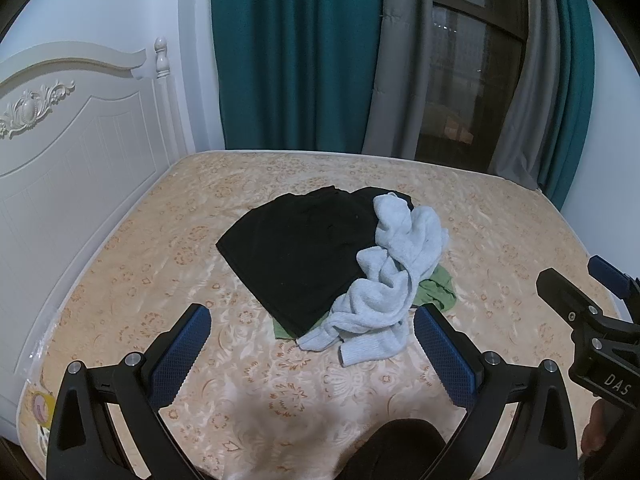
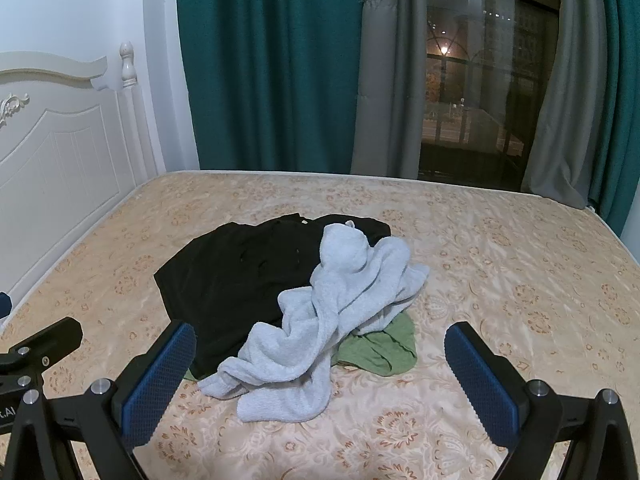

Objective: Fold clothes

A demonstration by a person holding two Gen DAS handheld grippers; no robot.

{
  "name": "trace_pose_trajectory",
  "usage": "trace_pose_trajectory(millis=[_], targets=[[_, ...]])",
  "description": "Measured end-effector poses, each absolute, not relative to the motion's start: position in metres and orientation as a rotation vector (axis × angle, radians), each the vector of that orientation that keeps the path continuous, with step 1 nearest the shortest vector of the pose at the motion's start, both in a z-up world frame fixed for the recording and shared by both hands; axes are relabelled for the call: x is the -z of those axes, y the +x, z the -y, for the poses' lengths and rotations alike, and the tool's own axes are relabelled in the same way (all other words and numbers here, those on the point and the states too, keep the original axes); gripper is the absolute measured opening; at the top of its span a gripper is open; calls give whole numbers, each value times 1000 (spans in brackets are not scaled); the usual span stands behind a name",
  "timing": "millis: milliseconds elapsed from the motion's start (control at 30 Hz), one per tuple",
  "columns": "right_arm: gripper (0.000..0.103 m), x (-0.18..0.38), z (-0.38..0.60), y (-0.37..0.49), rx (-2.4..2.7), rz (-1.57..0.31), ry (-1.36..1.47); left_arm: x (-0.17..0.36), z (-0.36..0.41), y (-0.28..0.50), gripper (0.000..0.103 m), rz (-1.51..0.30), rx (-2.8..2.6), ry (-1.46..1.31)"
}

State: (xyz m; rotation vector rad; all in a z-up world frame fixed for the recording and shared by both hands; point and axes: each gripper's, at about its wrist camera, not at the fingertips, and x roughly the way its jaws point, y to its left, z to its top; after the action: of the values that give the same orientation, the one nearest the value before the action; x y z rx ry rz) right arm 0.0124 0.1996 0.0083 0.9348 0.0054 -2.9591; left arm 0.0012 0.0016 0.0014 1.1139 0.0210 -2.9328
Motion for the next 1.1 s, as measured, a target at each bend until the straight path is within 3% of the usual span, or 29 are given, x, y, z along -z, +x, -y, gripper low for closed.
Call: trace_pose_trajectory(millis=[233, 867, 1100], targets=[[103, -8, -199, 12, 2963, -16, 937, 0, -6, 0, 103, 3, 2943, 1111], [103, -3, -202, 14, 2974, -6, 937, -7, 6, 2, 103, -209, 3015, 1040], [103, -4, -203, 13, 2970, -5, 941, -8, 10, 4, 103, -201, 3010, 1030]])
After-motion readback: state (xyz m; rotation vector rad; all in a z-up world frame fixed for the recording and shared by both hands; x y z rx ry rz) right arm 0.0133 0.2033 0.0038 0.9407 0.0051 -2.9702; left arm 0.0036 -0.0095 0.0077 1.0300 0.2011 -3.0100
